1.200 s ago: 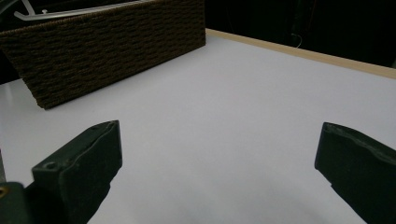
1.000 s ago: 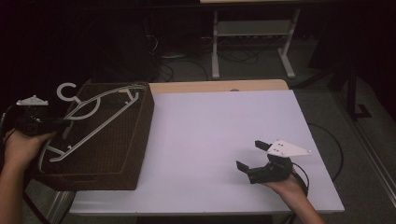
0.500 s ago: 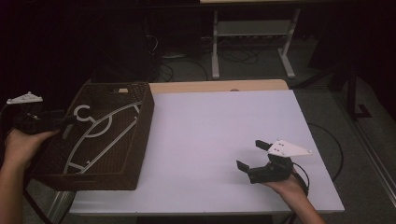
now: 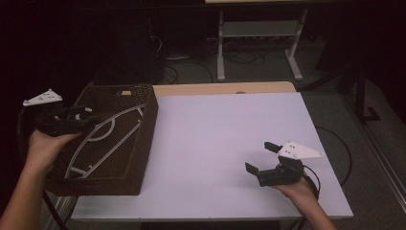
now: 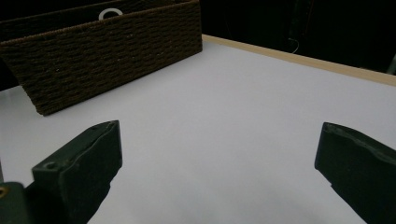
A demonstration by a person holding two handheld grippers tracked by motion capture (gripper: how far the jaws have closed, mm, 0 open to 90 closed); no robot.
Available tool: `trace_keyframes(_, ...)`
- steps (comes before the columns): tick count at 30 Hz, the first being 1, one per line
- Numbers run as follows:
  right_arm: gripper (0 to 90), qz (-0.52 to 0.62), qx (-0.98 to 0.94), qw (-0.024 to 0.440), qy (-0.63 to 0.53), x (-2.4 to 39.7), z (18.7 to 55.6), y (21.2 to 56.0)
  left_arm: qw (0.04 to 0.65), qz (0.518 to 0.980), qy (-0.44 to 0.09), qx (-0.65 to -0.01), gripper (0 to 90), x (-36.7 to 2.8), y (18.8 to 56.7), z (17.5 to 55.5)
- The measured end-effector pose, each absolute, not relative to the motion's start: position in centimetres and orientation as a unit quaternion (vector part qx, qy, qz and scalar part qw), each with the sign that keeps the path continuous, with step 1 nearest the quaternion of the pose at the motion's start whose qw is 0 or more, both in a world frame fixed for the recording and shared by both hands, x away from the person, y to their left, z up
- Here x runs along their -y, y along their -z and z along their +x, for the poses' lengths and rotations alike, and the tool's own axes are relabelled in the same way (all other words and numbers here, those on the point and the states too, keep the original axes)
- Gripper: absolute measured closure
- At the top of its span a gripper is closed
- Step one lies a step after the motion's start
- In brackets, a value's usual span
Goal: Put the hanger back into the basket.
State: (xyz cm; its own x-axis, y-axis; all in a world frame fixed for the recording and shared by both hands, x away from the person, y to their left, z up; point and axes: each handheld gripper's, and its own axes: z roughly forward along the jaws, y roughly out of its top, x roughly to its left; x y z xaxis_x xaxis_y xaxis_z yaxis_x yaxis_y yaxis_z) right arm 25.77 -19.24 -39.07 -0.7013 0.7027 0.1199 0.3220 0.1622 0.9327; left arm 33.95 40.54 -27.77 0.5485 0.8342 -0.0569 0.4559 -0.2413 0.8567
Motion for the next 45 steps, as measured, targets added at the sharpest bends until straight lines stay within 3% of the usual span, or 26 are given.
trace_keyframes(5, 0.4, 0.337, -0.742, 0.176, -0.552, 19.2, 25.8, 38.6, 0.469, 0.757, -0.206, -0.406, 12.8, -38.4, 27.6, 33.3)
trace_keyframes(12, 0.4, 0.333, -0.736, 0.182, -0.561, 19.3, 26.0, 37.1, 0.504, 0.746, -0.2, -0.386, 0.7, -35.7, 28.0, 32.0)
trace_keyframes(27, 0.4, 0.321, -0.73, 0.176, -0.578, 19.1, 27.0, 34.8, 0.575, 0.726, -0.177, -0.334, 0.5, -31.2, 29.5, 30.4)
trace_keyframes(45, 0.4, 0.313, -0.71, 0.191, -0.602, 19.3, 28.1, 32.2, 0.609, 0.72, -0.161, -0.293, 0.5, -28.6, 31.0, 29.3)
